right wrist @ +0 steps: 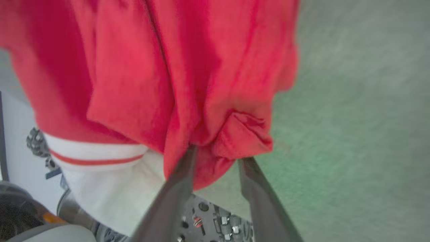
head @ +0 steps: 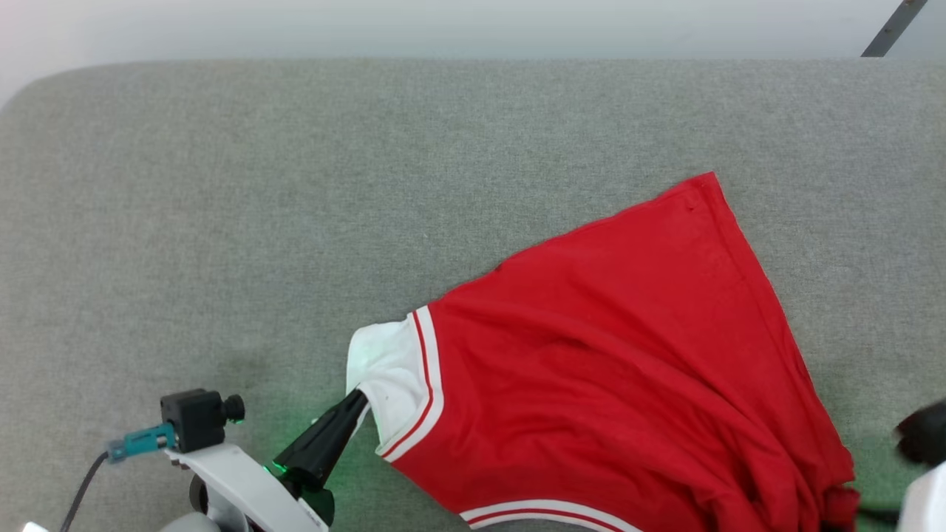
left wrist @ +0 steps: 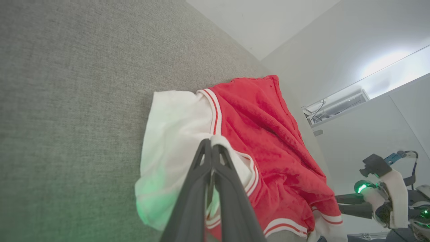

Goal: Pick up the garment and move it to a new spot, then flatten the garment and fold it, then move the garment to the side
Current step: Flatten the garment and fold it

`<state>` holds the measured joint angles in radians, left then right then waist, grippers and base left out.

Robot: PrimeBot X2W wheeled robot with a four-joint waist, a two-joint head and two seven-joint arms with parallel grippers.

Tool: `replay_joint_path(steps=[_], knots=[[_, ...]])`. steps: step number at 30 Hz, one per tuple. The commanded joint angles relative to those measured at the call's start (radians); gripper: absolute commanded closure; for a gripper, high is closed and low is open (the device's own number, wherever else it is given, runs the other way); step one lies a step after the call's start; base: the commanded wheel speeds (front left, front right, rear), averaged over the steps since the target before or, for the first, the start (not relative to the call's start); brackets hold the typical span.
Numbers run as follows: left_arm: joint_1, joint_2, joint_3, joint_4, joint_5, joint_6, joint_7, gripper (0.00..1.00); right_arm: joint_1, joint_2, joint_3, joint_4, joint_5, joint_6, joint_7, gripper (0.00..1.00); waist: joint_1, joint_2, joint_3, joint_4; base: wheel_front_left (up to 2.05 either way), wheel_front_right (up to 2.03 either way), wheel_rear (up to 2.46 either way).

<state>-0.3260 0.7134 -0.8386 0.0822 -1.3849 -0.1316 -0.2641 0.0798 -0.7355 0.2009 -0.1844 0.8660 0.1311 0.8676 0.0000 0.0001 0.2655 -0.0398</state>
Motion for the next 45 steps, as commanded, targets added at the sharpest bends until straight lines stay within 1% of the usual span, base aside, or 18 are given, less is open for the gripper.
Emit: replay_joint_path(steps=[1,7,10,12,14,16,19,21,24,27,29,31,32,33,35,37,41,45], knots=[[0.005,-0.002,0.002,-0.002,0.008,0.003,0.0,1.0,-0.017,-0.008,-0.022,-0.018,0.011,-0.001,0.011,0.0,0.0,-0.0001,0.002,0.002,0.0,0.0,0.0],[-0.014,-0.027,-0.005,-0.011,0.027,0.003,0.0,1.0,-0.091,-0.078,-0.2,-0.134,0.048,-0.001,0.098,0.0,0.0,-0.0001,0.021,0.027,0.0,0.0,0.0],[-0.034,-0.044,-0.01,-0.017,0.037,0.003,0.0,1.0,-0.205,-0.068,-0.255,-0.142,0.009,-0.001,0.086,0.0,0.0,-0.0001,0.045,0.049,0.0,0.0,0.0],[-0.048,-0.053,-0.013,-0.018,0.046,0.003,0.0,1.0,-0.314,-0.033,-0.258,-0.11,-0.042,-0.001,0.048,0.0,0.0,-0.0001,0.065,0.066,0.0,0.0,0.0],[-0.067,-0.065,-0.017,-0.019,0.049,0.003,0.0,1.0,-0.432,-0.001,-0.221,-0.059,-0.118,-0.001,0.002,0.0,0.0,-0.0001,0.087,0.084,0.0,0.0,0.0],[-0.09,-0.075,-0.022,-0.021,0.054,0.003,0.0,1.0,-0.533,0.027,-0.158,0.018,-0.184,-0.001,-0.026,0.0,0.0,-0.0001,0.112,0.103,0.0,0.0,0.0],[-0.125,-0.091,-0.038,-0.021,0.058,0.003,0.0,1.0,-0.665,0.06,-0.069,0.152,-0.234,-0.001,-0.033,0.0,0.0,-0.0001,0.148,0.136,0.0,0.0,0.0],[-0.146,-0.103,-0.05,-0.019,0.061,0.003,0.0,1.0,-0.737,0.065,-0.002,0.238,-0.26,-0.001,-0.037,0.0,0.0,-0.0001,0.171,0.155,0.0,0.0,0.0],[-0.176,-0.118,-0.062,-0.015,0.064,0.003,0.0,1.0,-0.816,0.075,0.091,0.357,-0.275,-0.001,-0.044,0.0,0.0,-0.0001,0.204,0.178,0.0,0.0,0.0],[-0.194,-0.131,-0.07,-0.007,0.068,0.003,0.0,1.0,-0.862,0.061,0.185,0.446,-0.277,-0.001,-0.035,0.0,0.0,-0.0001,0.225,0.198,0.0,0.0,0.0],[-0.201,-0.134,-0.069,0.001,0.069,0.003,0.0,1.0,-0.861,0.061,0.25,0.486,-0.242,0.0,-0.02,0.0,0.0,-0.0001,0.228,0.207,0.0,0.0,0.0],[-0.203,-0.137,-0.067,0.006,0.067,0.003,0.0,1.0,-0.846,0.07,0.294,0.515,-0.196,0.001,-0.008,0.0,0.0,-0.0001,0.227,0.211,0.0,0.0,0.0],[-0.202,-0.138,-0.068,0.007,0.067,0.003,0.0,1.0,-0.843,0.069,0.316,0.524,-0.177,0.002,-0.004,0.02,0.0,-0.0001,0.224,0.212,0.0,0.0,0.0],[-0.2,-0.137,-0.068,0.009,0.066,0.003,0.0,1.0,-0.84,0.066,0.333,0.531,-0.163,0.002,-0.007,0.4,0.0,-0.0001,0.221,0.212,0.0,0.0,0.0],[-0.197,-0.133,-0.068,0.011,0.063,0.003,0.0,1.0,-0.839,0.058,0.358,0.548,-0.143,0.002,-0.022,1.0,0.0,-0.0001,0.213,0.21,0.0,0.0,0.0],[-0.195,-0.131,-0.065,0.012,0.058,0.003,0.0,1.0,-0.845,0.053,0.37,0.567,-0.124,0.002,-0.042,1.0,0.0,-0.0001,0.204,0.207,0.0,0.0,0.0],[-0.198,-0.123,-0.052,0.029,0.057,0.003,0.0,1.0,-0.878,0.058,0.331,0.6,-0.102,0.001,-0.144,1.0,0.0,-0.0001,0.185,0.196,0.0,0.0,0.0],[-0.284,-0.115,-0.048,0.064,0.033,0.003,0.019,1.0,-0.933,0.05,0.289,0.651,-0.138,-0.001,-0.25,1.0,0.0,-0.0001,0.167,0.192,0.0,0.0,0.0]])
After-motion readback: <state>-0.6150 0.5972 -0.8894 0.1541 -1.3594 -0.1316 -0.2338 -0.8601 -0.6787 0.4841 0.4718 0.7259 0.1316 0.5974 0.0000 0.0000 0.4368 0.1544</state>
